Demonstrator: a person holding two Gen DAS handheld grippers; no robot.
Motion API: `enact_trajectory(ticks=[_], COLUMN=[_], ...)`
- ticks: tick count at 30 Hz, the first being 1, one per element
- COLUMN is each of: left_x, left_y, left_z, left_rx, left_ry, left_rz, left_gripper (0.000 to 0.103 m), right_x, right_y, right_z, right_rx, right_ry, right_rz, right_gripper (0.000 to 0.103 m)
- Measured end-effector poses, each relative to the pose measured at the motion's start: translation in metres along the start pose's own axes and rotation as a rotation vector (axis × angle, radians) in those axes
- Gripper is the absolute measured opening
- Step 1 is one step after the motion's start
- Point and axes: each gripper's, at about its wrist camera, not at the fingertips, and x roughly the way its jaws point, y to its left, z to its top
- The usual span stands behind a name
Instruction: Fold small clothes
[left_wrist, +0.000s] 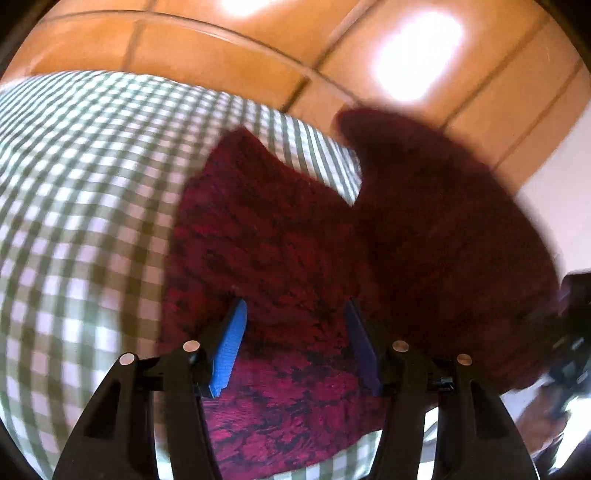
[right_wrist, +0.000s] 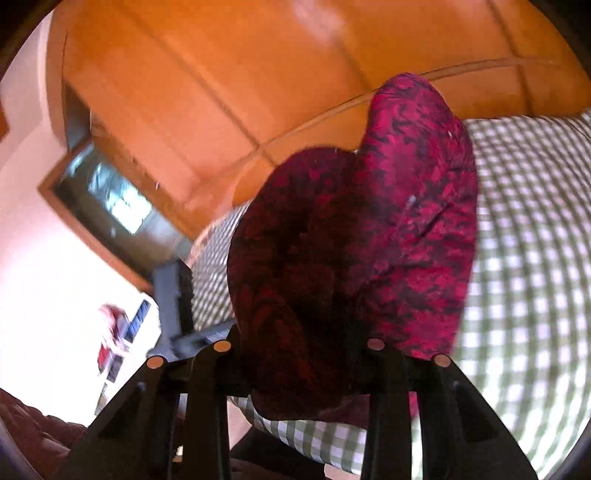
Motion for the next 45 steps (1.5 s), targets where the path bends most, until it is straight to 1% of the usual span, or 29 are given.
enact_trajectory(ticks=[3,5,7,9,12,15,18,19,20,21,22,23,24,25,26,27,28,29,30,32,33,34,36,38,39,41,43,44,45], left_x=[-0.028,-0.050,-0.068,-0.077,-0.074,-0.054,-0.027,-0.024,-0.020,-0.019,-0.015,-0.012,-0.009,-0.007,-0.005,-0.005,-0.005,-0.007,-0.008,-0.014,-0.019,-0.022,-0.025,-0.028,-0.028,-0.024,-0.016,-0.014,-0.015], left_y=[0.012,0.016,0.017,0.014,0.000,-0.017,-0.036,-0.041,-0.047,-0.051,-0.057,-0.058,-0.057,-0.053,-0.050,-0.048,-0.043,-0.040,-0.037,-0.032,-0.030,-0.028,-0.024,-0.018,-0.014,-0.004,0.011,0.017,0.021], left_z=[0.008,0.015,0.021,0.028,0.037,0.043,0.046,0.046,0.046,0.045,0.046,0.046,0.047,0.049,0.051,0.052,0.053,0.053,0.054,0.055,0.054,0.053,0.051,0.052,0.051,0.050,0.044,0.041,0.038], left_rx=[-0.046,-0.061,-0.071,-0.059,-0.016,0.027,0.070,0.077,0.090,0.104,0.132,0.145,0.145,0.129,0.119,0.114,0.104,0.099,0.101,0.107,0.109,0.110,0.110,0.114,0.124,0.127,0.112,0.091,0.074], left_ry=[-0.054,-0.099,-0.131,-0.140,-0.108,-0.025,0.070,0.079,0.085,0.088,0.087,0.091,0.090,0.087,0.086,0.085,0.084,0.083,0.082,0.070,0.071,0.072,0.074,0.081,0.086,0.096,0.112,0.113,0.109], left_rz=[-0.044,-0.102,-0.187,-0.238,-0.275,-0.257,-0.280,-0.268,-0.256,-0.244,-0.194,-0.155,-0.131,-0.118,-0.100,-0.089,-0.088,-0.090,-0.087,-0.076,-0.070,-0.062,-0.042,-0.005,0.043,0.138,0.237,0.248,0.242], left_gripper=[0.055,0.055,0.055,0.055,0.056,0.056,0.057,0.063,0.064,0.059,0.031,0.018,0.016,0.014,0.014,0.013,0.013,0.013,0.013,0.013,0.013,0.013,0.013,0.013,0.013,0.016,0.020,0.021,0.021], right_x=[0.024,0.041,0.061,0.084,0.099,0.105,0.113,0.112,0.112,0.110,0.109,0.105,0.098,0.087,0.082,0.069,0.057,0.039,0.028,0.012,0.009,0.012,0.029,0.055,0.066,0.085,0.107,0.115,0.121], right_y=[0.025,0.042,0.058,0.066,0.075,0.090,0.097,0.096,0.096,0.095,0.095,0.095,0.093,0.087,0.084,0.074,0.066,0.052,0.042,0.022,0.014,0.008,0.006,0.017,0.024,0.036,0.052,0.060,0.064], right_z=[-0.006,-0.015,-0.025,-0.033,-0.044,-0.058,-0.067,-0.069,-0.070,-0.073,-0.075,-0.074,-0.073,-0.069,-0.067,-0.061,-0.057,-0.052,-0.048,-0.043,-0.040,-0.039,-0.043,-0.052,-0.055,-0.061,-0.067,-0.070,-0.072], right_rx=[-0.102,-0.186,-0.272,-0.350,-0.423,-0.512,-0.563,-0.566,-0.568,-0.567,-0.564,-0.559,-0.546,-0.518,-0.491,-0.422,-0.368,-0.307,-0.269,-0.217,-0.210,-0.206,-0.190,-0.230,-0.255,-0.281,-0.333,-0.373,-0.409], right_ry=[0.049,0.082,0.121,0.146,0.149,0.142,0.135,0.131,0.126,0.115,0.102,0.086,0.079,0.081,0.089,0.107,0.111,0.086,0.065,0.032,0.024,0.029,0.064,0.106,0.118,0.130,0.141,0.143,0.144], right_rz=[-0.032,-0.066,-0.100,-0.146,-0.197,-0.249,-0.279,-0.281,-0.281,-0.278,-0.273,-0.252,-0.208,-0.155,-0.109,-0.010,0.054,0.103,0.118,0.083,0.022,-0.013,-0.037,-0.065,-0.083,-0.107,-0.132,-0.152,-0.167], right_gripper=[0.032,0.032,0.032,0.032,0.032,0.032,0.032,0.032,0.032,0.033,0.038,0.045,0.053,0.058,0.060,0.064,0.067,0.067,0.067,0.066,0.062,0.056,0.051,0.050,0.050,0.054,0.064,0.067,0.074])
